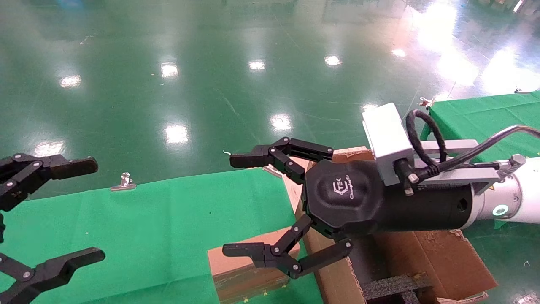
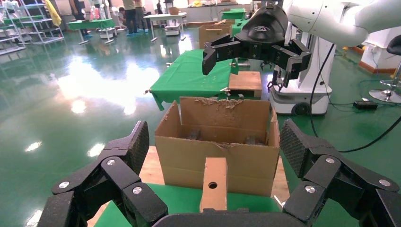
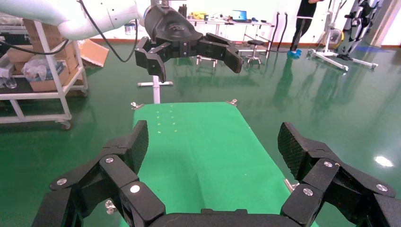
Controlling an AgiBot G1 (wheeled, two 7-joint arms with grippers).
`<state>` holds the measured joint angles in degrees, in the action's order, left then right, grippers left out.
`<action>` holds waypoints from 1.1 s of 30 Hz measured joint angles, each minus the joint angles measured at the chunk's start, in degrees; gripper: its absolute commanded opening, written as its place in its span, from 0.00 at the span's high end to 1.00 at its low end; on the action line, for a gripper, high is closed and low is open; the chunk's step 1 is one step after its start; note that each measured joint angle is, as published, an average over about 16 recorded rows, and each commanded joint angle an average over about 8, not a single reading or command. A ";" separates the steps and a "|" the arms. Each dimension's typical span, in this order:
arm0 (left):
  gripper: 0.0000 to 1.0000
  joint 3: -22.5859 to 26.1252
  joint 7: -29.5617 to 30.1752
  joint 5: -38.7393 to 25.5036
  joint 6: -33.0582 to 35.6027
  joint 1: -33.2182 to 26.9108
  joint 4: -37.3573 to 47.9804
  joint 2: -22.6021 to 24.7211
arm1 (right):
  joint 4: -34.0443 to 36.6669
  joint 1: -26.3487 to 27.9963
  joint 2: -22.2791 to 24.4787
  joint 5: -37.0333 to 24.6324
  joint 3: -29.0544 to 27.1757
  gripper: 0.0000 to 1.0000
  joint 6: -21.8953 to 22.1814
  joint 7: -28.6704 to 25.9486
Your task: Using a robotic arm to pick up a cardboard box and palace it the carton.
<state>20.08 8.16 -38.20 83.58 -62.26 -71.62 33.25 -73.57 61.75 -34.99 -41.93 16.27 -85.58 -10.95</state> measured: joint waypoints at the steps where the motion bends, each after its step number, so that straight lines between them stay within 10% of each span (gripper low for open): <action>1: 0.95 0.00 0.00 0.00 0.00 0.00 0.00 0.00 | 0.00 0.00 0.01 -0.01 0.00 0.00 0.00 0.00; 15: 1.00 0.00 0.00 0.00 0.00 0.00 0.00 0.00 | 0.04 5.71 -1.01 -9.69 5.06 0.00 -2.08 -1.88; 33: 1.00 0.01 0.00 0.00 0.00 -0.01 0.00 0.00 | 11.33 21.70 -10.62 -33.22 26.59 0.00 -5.16 3.68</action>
<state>20.09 8.15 -38.20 83.59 -62.27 -71.62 33.25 -62.24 83.45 -45.61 -75.15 42.86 -90.74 -7.28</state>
